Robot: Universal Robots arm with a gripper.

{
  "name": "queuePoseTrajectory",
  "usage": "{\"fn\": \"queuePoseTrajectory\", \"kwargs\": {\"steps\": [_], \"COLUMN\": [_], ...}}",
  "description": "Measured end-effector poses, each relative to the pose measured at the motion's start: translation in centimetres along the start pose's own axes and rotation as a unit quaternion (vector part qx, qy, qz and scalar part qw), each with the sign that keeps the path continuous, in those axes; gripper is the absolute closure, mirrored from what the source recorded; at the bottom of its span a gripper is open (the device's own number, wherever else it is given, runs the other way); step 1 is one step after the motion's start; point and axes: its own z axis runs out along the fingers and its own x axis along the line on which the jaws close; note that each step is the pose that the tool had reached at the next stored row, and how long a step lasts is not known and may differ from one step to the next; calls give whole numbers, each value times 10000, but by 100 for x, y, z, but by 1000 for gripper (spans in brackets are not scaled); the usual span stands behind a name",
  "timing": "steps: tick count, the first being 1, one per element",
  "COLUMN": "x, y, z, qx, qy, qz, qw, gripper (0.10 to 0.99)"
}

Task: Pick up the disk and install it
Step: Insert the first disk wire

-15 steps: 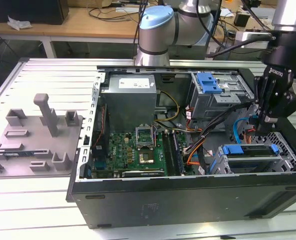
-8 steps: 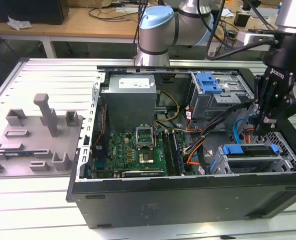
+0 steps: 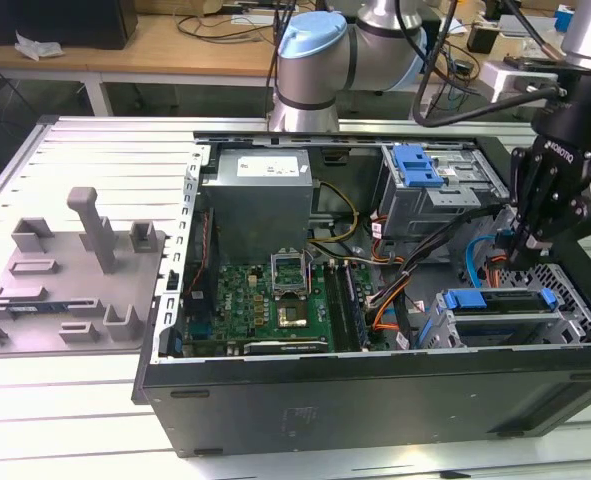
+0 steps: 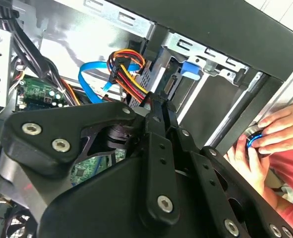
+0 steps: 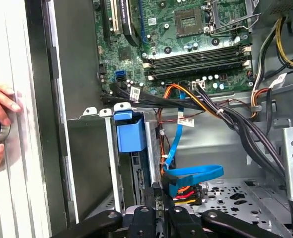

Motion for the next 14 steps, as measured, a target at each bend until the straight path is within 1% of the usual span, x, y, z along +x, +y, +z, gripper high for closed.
{"fn": "queuePoseTrajectory", "kwargs": {"steps": [2,3,4,5,6,7,8,9,11,12,13,14], "x": [33,49,66,76,86,96,103,116,130,144,154,162], "y": [-4,-6,-8,-9,-11,-13,-15,-17,-20,-23,-24,-26], "z": [7,10,13,15,15,13,11,6,3,-1,-3,-5], "qx": [-3,-9,-16,-20,-26,-35,-40,-50,-60,-68,-75,-80], "qy": [-36,-79,-138,-176,-232,-302,-348,-432,-512,-586,-646,-690], "qz": [-3,-5,-7,-8,-10,-12,-13,-16,-19,-22,-24,-25], "qw": [10000,10000,9999,9998,9997,9995,9994,9991,9987,9983,9979,9976], "gripper": [922,922,922,922,922,922,922,922,922,922,922,922]}}
